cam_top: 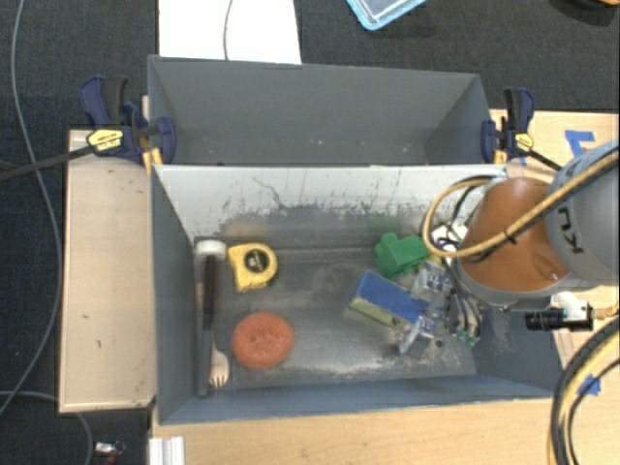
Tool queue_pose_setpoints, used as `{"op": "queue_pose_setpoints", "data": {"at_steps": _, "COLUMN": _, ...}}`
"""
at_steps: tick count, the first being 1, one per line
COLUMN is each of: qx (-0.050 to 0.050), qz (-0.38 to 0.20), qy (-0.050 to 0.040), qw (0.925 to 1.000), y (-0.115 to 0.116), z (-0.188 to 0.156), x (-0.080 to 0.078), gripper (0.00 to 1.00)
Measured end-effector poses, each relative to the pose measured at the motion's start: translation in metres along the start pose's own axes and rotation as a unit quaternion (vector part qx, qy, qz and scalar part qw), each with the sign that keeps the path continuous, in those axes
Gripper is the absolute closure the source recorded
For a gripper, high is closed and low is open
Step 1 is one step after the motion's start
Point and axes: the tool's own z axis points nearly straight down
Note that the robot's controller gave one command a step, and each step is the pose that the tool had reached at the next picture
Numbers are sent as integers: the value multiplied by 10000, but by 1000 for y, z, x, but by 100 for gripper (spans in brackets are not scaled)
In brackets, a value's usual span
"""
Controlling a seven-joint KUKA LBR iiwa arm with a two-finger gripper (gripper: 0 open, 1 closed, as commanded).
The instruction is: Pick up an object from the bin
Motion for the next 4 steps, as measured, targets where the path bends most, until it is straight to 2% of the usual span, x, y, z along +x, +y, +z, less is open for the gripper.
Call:
{"op": "queue_pose_setpoints", "data": {"at_steps": 1, "qx": -28, "qz": -1127, "qy": -45, "qw": 9936, "y": 1, "z": 14, "x": -46, "gripper": 100}}
{"op": "queue_pose_setpoints", "data": {"at_steps": 2, "qx": -28, "qz": -1120, "qy": -44, "qw": 9937, "y": 1, "z": 14, "x": -46, "gripper": 100}}
{"op": "queue_pose_setpoints", "data": {"at_steps": 3, "qx": -23, "qz": -1075, "qy": 23, "qw": 9942, "y": -2, "z": -11, "x": -43, "gripper": 100}}
{"op": "queue_pose_setpoints", "data": {"at_steps": 4, "qx": -28, "qz": -1422, "qy": -54, "qw": 9898, "y": 3, "z": -34, "x": -49, "gripper": 100}}
